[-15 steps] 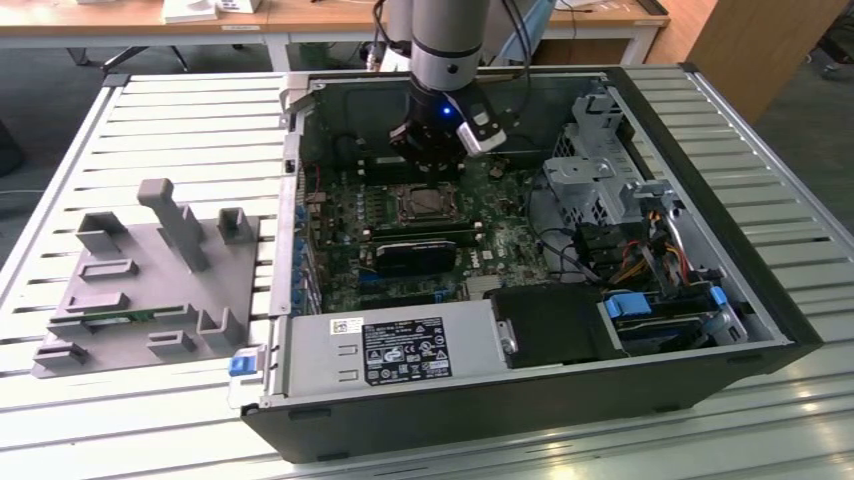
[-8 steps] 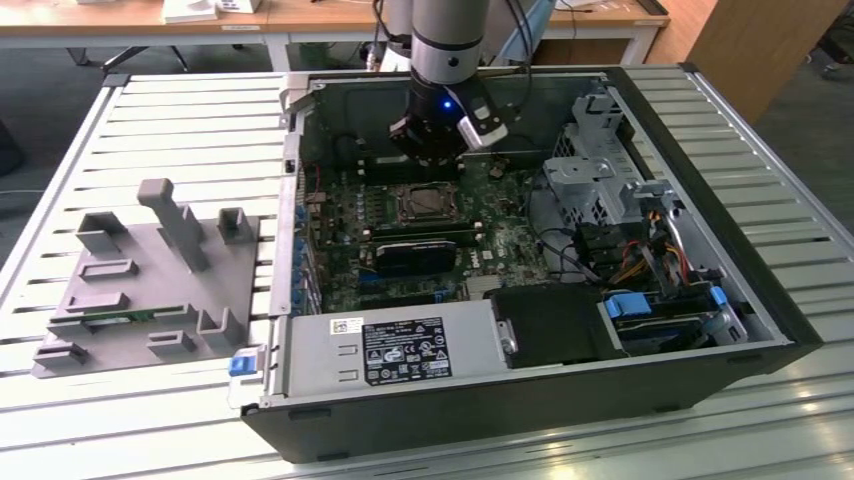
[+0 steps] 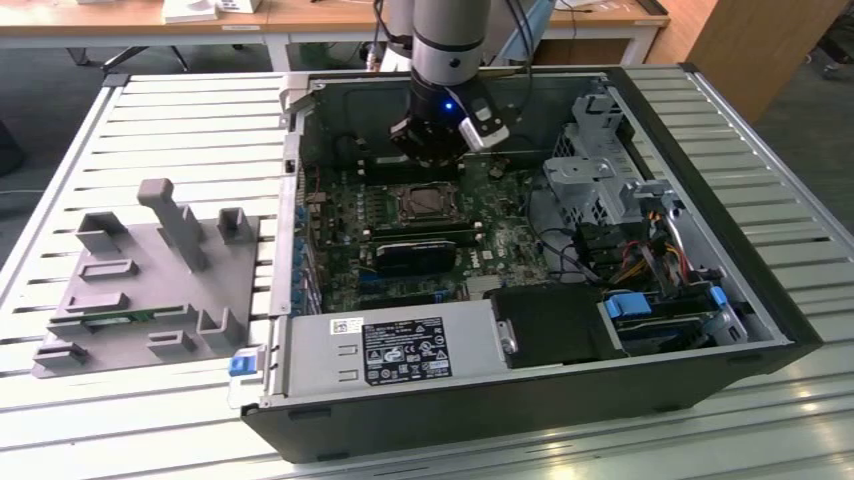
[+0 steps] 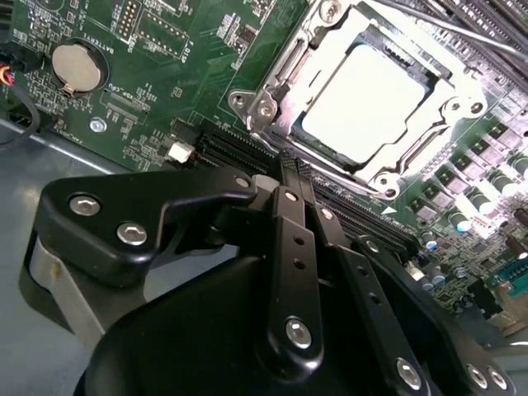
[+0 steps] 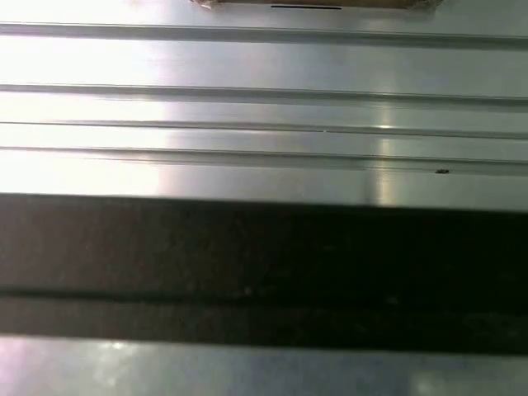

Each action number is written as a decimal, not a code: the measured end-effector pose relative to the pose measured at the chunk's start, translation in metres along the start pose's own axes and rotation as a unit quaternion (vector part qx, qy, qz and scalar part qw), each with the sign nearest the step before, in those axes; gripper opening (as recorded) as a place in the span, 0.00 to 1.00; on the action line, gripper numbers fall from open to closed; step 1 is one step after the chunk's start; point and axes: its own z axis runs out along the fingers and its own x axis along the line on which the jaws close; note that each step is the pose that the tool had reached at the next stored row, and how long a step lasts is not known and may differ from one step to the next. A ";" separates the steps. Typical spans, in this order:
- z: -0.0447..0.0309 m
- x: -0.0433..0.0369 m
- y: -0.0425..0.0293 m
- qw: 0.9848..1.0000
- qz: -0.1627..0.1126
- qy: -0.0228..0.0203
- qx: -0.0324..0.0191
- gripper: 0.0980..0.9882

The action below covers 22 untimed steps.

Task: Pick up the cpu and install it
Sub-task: 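Install the first cpu locking lever, then install the second cpu locking lever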

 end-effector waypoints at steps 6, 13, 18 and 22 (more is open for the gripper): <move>-0.0002 -0.0008 -0.0015 1.000 0.000 0.000 0.000 0.01; -0.0004 -0.0008 -0.0048 1.000 0.000 0.000 0.000 0.01; -0.0006 -0.0007 -0.0070 1.000 0.000 0.000 0.000 0.01; -0.0008 -0.0008 -0.0097 1.000 0.000 0.000 0.000 0.01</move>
